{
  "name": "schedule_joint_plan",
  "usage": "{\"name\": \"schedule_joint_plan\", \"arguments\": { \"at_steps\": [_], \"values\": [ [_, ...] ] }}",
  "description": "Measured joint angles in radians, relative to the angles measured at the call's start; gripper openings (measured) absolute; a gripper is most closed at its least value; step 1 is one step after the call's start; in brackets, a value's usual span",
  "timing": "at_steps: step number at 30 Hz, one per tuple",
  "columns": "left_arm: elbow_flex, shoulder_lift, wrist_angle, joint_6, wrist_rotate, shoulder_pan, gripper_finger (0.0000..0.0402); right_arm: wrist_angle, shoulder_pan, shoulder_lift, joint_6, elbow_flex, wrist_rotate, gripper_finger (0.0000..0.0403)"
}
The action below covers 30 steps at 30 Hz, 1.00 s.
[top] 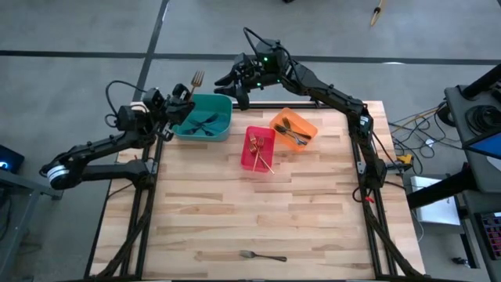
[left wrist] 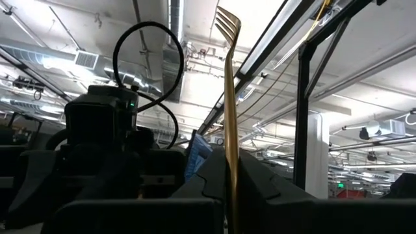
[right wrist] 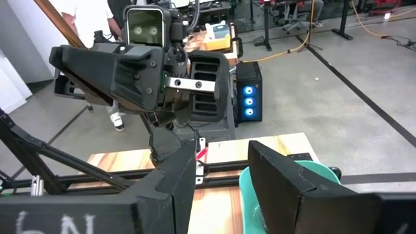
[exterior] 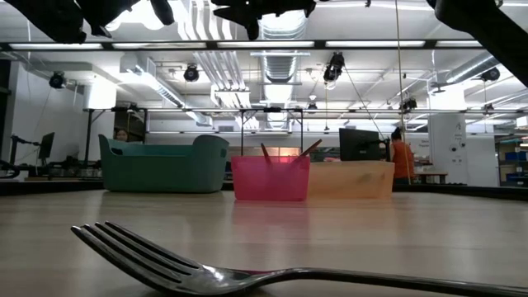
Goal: Sort silverware by color (type)
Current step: Put the golden fork into the red bin
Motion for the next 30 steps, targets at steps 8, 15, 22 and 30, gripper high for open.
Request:
{"name": "schedule_joint_plan", "arguments": {
  "at_steps": [8, 15, 22, 30],
  "values": [
    [0.0, 0.006, -0.001, 0.0, 0.0, 0.0, 0.0, 0.0, 0.0, 0.0, 0.0, 0.0, 0.0, 0.0128],
    [0.0, 0.006, -0.043, 0.0, -0.046, 0.0, 0.0, -0.001, 0.0, 0.0, 0.0, 0.0, 0.0, 0.0134],
    [0.085, 0.005, -0.242, 0.056, -0.122, 0.001, 0.0, -0.026, -0.029, -0.018, 0.033, 0.0, 0.001, 0.0129],
    [0.317, -0.045, -0.826, 0.336, -0.18, 0.001, 0.0, -0.224, -0.083, -0.079, 0.044, 0.001, 0.122, 0.013]
  ]
}}
